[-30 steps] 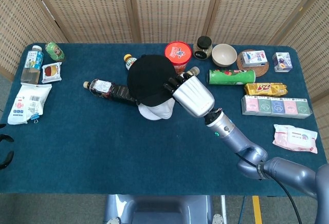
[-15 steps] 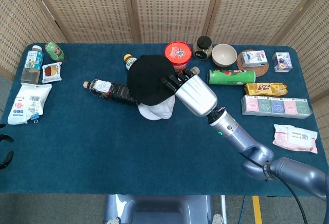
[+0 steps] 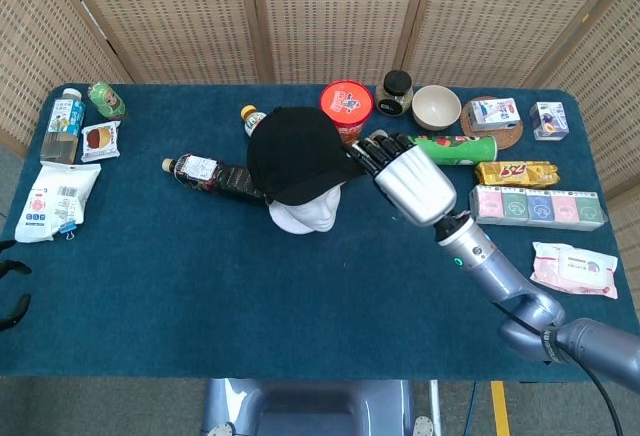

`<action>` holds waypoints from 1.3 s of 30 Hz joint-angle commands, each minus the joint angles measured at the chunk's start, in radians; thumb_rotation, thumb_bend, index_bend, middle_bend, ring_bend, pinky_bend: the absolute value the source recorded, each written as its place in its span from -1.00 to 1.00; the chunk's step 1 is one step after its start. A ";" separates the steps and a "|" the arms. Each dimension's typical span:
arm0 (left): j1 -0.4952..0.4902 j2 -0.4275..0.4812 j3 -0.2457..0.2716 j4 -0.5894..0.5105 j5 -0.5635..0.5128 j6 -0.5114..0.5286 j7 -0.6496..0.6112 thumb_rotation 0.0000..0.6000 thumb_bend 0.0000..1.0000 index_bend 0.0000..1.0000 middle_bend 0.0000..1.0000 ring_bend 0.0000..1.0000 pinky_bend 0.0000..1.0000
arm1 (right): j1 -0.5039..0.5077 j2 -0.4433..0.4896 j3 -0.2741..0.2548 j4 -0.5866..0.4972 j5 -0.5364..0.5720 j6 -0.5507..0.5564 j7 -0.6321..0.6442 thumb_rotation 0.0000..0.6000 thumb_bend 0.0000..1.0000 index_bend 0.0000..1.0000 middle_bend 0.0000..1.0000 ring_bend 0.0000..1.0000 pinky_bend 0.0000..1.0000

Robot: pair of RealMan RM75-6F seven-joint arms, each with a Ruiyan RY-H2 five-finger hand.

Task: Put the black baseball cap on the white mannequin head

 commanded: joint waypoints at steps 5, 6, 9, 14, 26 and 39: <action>-0.008 -0.001 -0.006 -0.008 -0.015 -0.011 0.014 1.00 -0.26 -0.27 -0.68 -0.84 -0.72 | -0.078 0.046 -0.022 -0.010 0.036 0.036 0.023 1.00 0.01 -0.70 -0.45 -0.38 -0.34; -0.009 -0.002 -0.007 -0.009 -0.018 -0.014 0.016 1.00 -0.26 -0.27 -0.68 -0.84 -0.72 | -0.090 0.052 -0.025 -0.011 0.040 0.043 0.028 1.00 0.01 -0.69 -0.44 -0.36 -0.33; -0.013 -0.004 -0.010 -0.012 -0.026 -0.021 0.024 1.00 -0.26 -0.27 -0.68 -0.84 -0.72 | -0.127 0.071 -0.033 -0.012 0.055 0.061 0.045 1.00 0.01 -0.64 -0.39 -0.30 -0.28; -0.014 -0.013 -0.012 -0.013 -0.046 -0.025 0.043 1.00 -0.26 -0.27 -0.68 -0.84 -0.72 | -0.200 0.113 -0.054 -0.033 0.110 0.064 0.094 1.00 0.01 -0.38 -0.24 -0.10 -0.02; 0.001 -0.078 -0.020 0.031 -0.034 0.030 0.073 1.00 -0.26 -0.24 -0.57 -0.73 -0.61 | -0.354 0.174 -0.083 -0.098 0.244 0.071 0.168 1.00 0.01 0.31 0.46 0.60 0.69; 0.044 -0.128 0.000 0.087 0.005 0.100 0.067 1.00 -0.25 -0.07 -0.43 -0.62 -0.51 | -0.500 0.185 -0.125 -0.148 0.277 0.153 0.151 1.00 0.02 0.49 0.62 0.83 0.81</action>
